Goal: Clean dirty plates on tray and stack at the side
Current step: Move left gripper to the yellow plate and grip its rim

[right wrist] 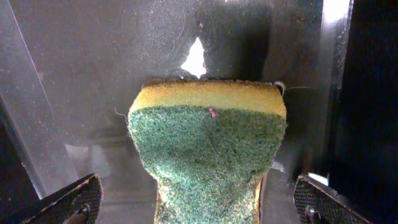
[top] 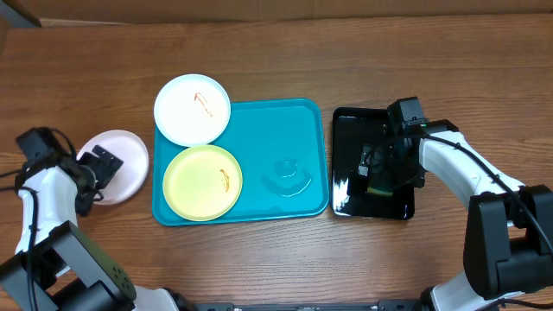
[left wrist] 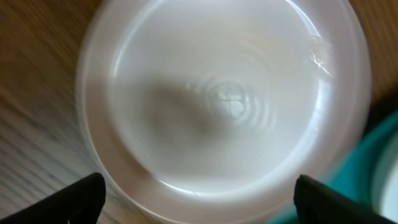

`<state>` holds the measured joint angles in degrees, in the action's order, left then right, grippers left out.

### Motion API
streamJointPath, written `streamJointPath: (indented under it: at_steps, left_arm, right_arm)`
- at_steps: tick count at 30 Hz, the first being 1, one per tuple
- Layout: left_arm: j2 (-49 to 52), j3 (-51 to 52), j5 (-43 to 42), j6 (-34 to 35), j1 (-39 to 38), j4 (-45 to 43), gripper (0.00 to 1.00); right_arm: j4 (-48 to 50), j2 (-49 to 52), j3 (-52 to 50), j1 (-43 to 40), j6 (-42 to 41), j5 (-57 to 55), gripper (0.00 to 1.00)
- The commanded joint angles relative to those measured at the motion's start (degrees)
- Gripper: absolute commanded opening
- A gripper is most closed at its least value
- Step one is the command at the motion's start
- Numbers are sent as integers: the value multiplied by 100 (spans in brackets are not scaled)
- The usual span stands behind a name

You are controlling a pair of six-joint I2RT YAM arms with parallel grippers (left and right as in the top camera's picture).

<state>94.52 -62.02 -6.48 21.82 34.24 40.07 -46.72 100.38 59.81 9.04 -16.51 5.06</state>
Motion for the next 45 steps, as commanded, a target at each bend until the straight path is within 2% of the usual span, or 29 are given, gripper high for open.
streamJointPath:
  at_steps: [1, 6, 7, 9, 12, 13, 18, 22, 25, 30, 35, 37, 41, 45]
  left_arm:
    - [-365, -424, -625, -326, -431, 420, 96]
    - [-717, -446, -297, -317, -1261, 1368, 97]
    - [-715, -444, -168, -315, -1416, 1495, 94]
    - [-686, -356, 146, -317, -1722, 1558, 84]
    - [-638, -151, 505, -313, -2065, 1484, 56]
    - [-621, -76, 573, -310, -2157, 1438, 52]
    - [-601, 291, 837, -299, -2319, 1165, 56]
    - [-597, 590, 839, -372, -2312, 857, 54]
    - [-590, 846, 831, -387, -2312, 564, 47]
    - [-577, 1228, 793, -385, -2315, 328, 45]
    - [-577, 1515, 789, -382, -2312, 48, 29]
    - [-577, 1563, 667, -382, -2319, -31, 24]
    - [-577, 1574, 273, -450, -2321, -66, 24]
    - [-577, 1576, -498, -822, -2396, -138, 24]
  right_arm:
    - [17, 35, -28, -7, -15, -52, 100]
    - [46, 35, -28, -7, -17, -28, 100]
    - [90, 35, -28, -7, -17, -28, 100]
    - [122, 35, -28, -7, -15, 37, 100]
    - [127, 35, -28, -7, -15, 33, 100]
    - [127, 35, -28, -7, -15, 35, 100]
    - [125, 35, -28, -7, -17, 37, 100]
    - [127, 35, -28, -7, -15, 35, 100]
    - [164, 35, -28, -7, -17, 37, 100]
    - [315, 35, -28, -7, -15, 35, 100]
    - [319, 35, -28, -7, -15, 35, 100]
    - [317, 35, -28, -7, -15, 35, 100]
    - [317, 35, -28, -7, -15, 35, 100]
    - [317, 35, -28, -7, -15, 35, 100]
